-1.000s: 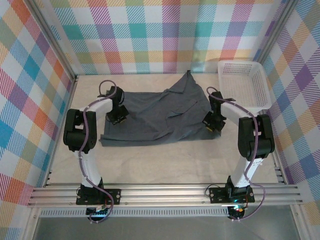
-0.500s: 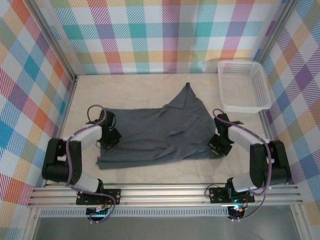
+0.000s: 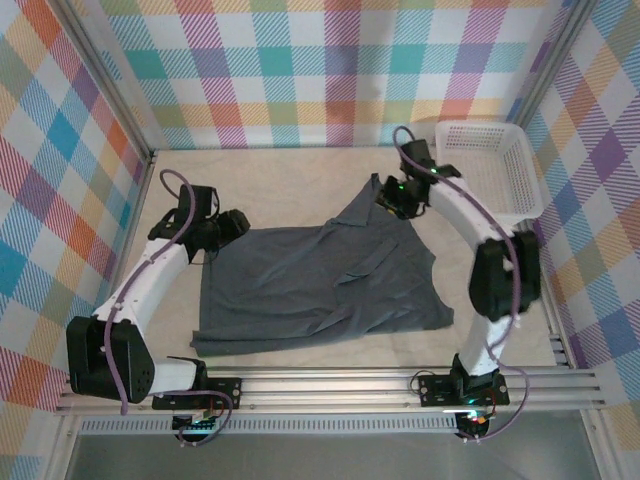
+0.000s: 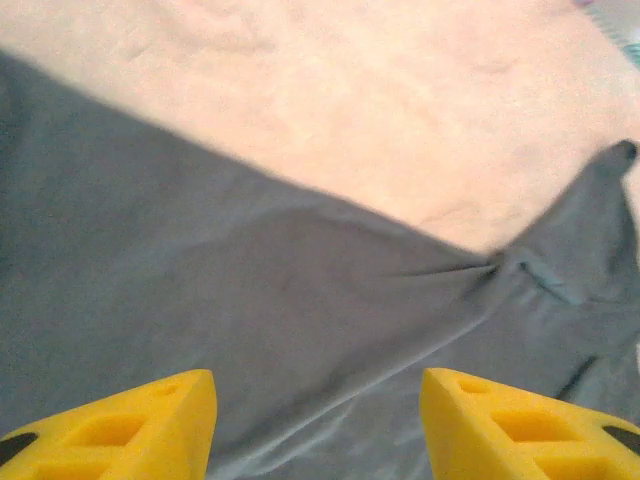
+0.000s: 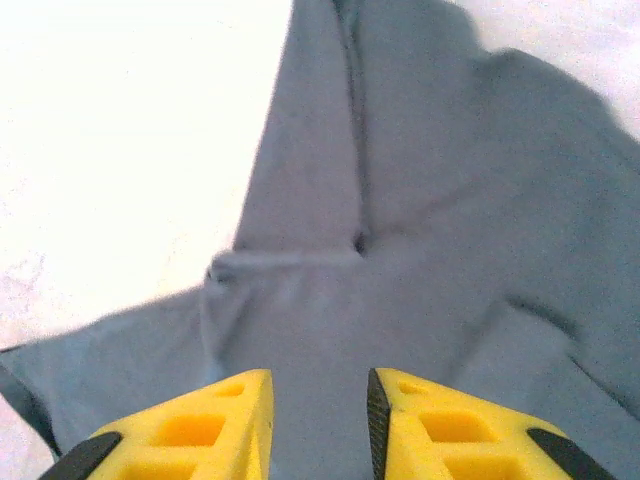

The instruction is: Fold the inside-out t-shirt

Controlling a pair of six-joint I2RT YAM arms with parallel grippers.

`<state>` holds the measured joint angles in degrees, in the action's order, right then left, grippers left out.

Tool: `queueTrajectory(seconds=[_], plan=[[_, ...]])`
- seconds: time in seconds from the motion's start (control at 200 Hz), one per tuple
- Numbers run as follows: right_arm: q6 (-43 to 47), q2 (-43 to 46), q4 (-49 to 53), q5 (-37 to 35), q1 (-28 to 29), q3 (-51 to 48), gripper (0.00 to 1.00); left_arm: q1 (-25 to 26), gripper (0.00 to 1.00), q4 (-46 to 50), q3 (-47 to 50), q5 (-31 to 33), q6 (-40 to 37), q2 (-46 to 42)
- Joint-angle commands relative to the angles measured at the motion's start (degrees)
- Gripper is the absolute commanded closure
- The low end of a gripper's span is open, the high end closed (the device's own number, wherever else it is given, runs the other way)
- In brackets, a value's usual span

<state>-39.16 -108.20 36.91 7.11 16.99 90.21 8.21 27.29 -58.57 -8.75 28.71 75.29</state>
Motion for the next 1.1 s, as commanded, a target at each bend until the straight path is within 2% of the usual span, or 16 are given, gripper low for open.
queueTrajectory(seconds=[0.0, 0.105, 0.32, 0.48, 0.845, 0.995, 1.095], plan=[[-0.93, -9.20, 2.41, 2.30, 0.39, 5.72, 0.68, 0.41, 0.42, -0.92, -1.29, -3.47, -4.56, -0.12], [-1.90, -14.26, 1.53, 3.96, 0.93, 9.01, 0.66, 0.47, 0.40, 1.52, -1.92, -2.67, -6.15, -0.86], [-3.01, -19.07, 0.11, 4.61, 1.28, 9.43, 0.65, 0.42, 0.38, 2.45, 0.37, -1.32, -5.75, -2.37], [-3.20, -20.94, 0.74, 5.77, 1.33, 11.62, 0.74, 0.43, 0.38, 2.42, 1.01, -0.75, -5.10, -1.95], [-3.57, -23.38, 2.82, 6.08, 2.25, 14.63, 0.77, 0.45, 0.38, 2.68, 1.32, -0.21, -4.99, -1.24], [-2.37, -21.84, 5.79, 1.90, 2.40, 14.36, 0.64, 0.41, 0.38, 2.90, 1.33, 0.06, -4.95, -1.14], [-1.23, -19.41, 6.27, -0.91, 2.38, 12.07, 0.63, 0.43, 0.38, 2.88, 1.18, 0.06, -4.89, -0.84]])
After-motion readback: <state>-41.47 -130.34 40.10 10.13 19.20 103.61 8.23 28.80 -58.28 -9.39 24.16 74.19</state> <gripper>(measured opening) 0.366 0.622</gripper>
